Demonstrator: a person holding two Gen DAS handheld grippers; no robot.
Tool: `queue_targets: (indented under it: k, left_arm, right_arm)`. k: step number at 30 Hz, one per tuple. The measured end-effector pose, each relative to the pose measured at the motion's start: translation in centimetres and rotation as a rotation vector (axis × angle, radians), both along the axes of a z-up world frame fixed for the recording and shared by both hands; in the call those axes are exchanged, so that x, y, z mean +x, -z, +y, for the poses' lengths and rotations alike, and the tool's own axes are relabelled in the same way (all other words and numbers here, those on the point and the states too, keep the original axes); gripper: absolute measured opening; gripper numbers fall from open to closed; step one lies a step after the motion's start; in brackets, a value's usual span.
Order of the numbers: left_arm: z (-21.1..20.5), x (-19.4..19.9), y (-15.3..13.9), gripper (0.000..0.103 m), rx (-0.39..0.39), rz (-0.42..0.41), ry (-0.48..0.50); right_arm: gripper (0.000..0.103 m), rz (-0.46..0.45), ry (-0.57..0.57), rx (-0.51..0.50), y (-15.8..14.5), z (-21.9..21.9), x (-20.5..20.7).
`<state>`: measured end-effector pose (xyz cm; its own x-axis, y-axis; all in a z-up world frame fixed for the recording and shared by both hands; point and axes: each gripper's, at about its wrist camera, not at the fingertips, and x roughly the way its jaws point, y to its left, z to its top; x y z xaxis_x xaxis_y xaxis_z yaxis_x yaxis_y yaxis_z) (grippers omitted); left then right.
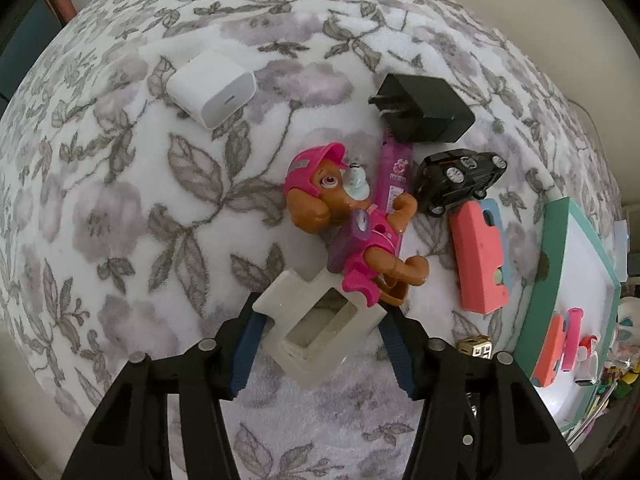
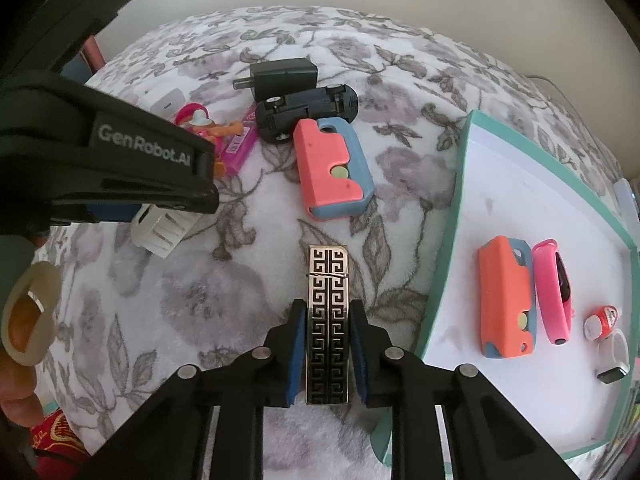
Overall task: Organize rigid objects
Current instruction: 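Lift the gold case with the right tool while the left tool carries the white frame over the tray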
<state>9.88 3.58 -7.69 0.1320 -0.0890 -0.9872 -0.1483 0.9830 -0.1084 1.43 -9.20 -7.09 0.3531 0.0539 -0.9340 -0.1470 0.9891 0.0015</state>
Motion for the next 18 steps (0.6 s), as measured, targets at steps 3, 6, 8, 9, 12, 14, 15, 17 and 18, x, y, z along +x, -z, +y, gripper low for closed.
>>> queue_targets:
  k: [3,6,8,9,12,14,15,17,18]
  left_arm:
    - [0.3,0.0,-0.5,0.057,-0.002,-0.006,0.002]
    - [0.6,0.1,-0.8,0.057,-0.016,-0.005,-0.002]
    - [0.8,0.3,-1.2,0.057,-0.025,-0.014,-0.006]
    - [0.9,0.4,-1.5,0.057,-0.027,-0.018,-0.007]
    - [1.0,0.4,-2.5,0.057,-0.042,-0.032,-0.010]
    - [1.1,0.4,-3.0,0.057,-0.053,-0.041,-0.011]
    - [1.2,0.4,-3.3,0.057,-0.053,-0.046,-0.011]
    - [1.2,0.4,-4.1,0.057,-0.064,-0.061,-0.010]
    - [1.2,0.4,-4.6,0.057,-0.073,-0.071,-0.009]
  right_arm:
    - [0.022,0.004,0.006,0.008,-0.1,0.1,0.0]
    - [0.022,0.000,0.018,0.019,-0.5,0.2,-0.1]
    - [0.022,-0.007,0.022,0.028,-0.9,0.0,-0.1]
    - [0.022,-0.010,0.023,0.032,-1.1,-0.1,0.0]
    - [0.022,-0.017,0.024,0.040,-1.6,-0.3,0.0]
    - [0.022,-0.022,0.027,0.046,-1.9,-0.4,0.1]
    - [0.022,-0.027,0.030,0.050,-2.1,-0.6,0.1]
    - [0.022,-0.040,0.037,0.059,-2.7,-0.8,0.0]
    - [0.022,-0.047,0.042,0.065,-3.0,-0.9,-0.1]
